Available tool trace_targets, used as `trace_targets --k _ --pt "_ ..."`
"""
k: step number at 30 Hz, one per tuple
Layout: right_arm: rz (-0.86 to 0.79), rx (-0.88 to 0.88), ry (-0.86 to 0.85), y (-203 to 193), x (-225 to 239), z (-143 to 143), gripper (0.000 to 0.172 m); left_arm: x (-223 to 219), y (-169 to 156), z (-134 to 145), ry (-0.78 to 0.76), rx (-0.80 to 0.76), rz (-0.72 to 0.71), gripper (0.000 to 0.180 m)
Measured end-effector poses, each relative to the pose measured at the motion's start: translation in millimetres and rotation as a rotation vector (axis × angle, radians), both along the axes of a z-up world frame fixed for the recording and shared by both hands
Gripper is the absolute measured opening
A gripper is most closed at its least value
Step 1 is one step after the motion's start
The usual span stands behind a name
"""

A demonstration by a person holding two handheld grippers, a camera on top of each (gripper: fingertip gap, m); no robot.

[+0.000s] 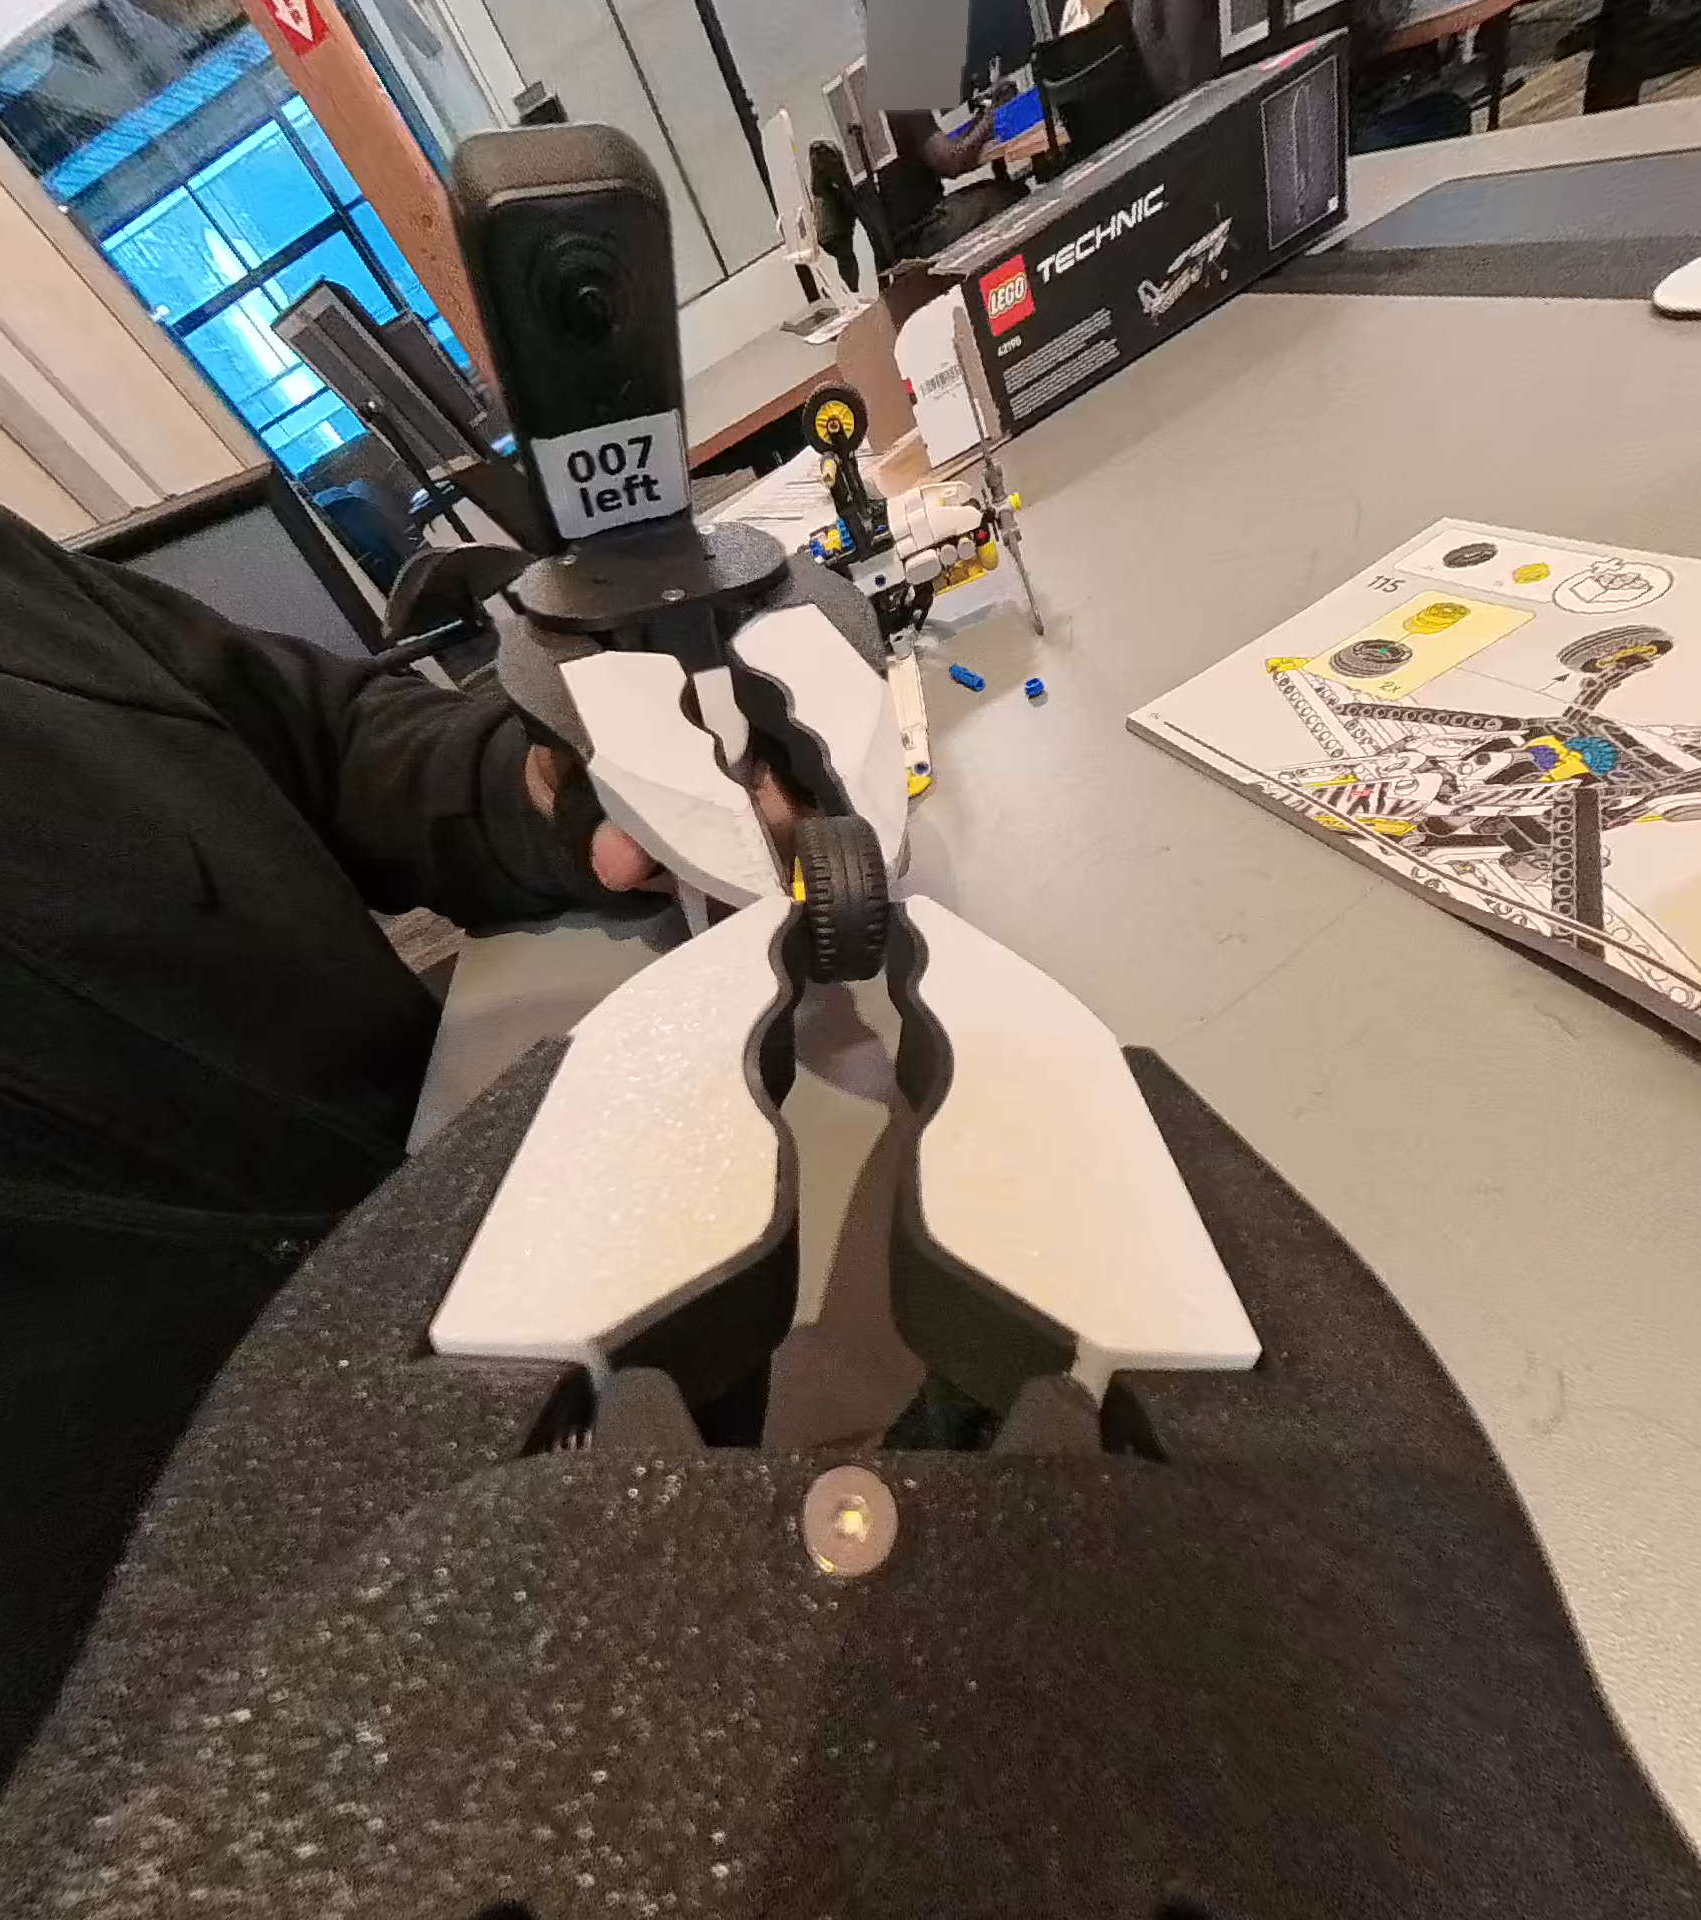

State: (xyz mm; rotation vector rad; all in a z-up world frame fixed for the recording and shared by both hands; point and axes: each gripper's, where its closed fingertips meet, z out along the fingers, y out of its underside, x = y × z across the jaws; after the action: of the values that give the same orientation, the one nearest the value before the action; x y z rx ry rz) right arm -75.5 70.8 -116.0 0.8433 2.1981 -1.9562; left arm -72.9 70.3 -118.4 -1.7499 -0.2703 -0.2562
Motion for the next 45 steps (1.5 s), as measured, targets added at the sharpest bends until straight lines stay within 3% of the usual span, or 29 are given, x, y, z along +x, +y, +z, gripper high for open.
trace_targets --k 24,29,41,45 --pt "0.038 0.006 0.006 -3 6 0 0.022 3 -1 1 -0.064 0.02 -0.041 0.014" --pt "0.04 0.015 0.023 -4 7 -1 0.017 8 0 0 -0.054 0.007 -0.063 0.014" --pt "-0.095 0.114 0.054 1 -8 -11 0.016 -7 1 -10 0.069 -0.083 0.131 0.015" --pt "-0.087 0.091 0.03 1 -7 -10 0.016 -6 1 -10 0.086 -0.077 0.135 0.015"
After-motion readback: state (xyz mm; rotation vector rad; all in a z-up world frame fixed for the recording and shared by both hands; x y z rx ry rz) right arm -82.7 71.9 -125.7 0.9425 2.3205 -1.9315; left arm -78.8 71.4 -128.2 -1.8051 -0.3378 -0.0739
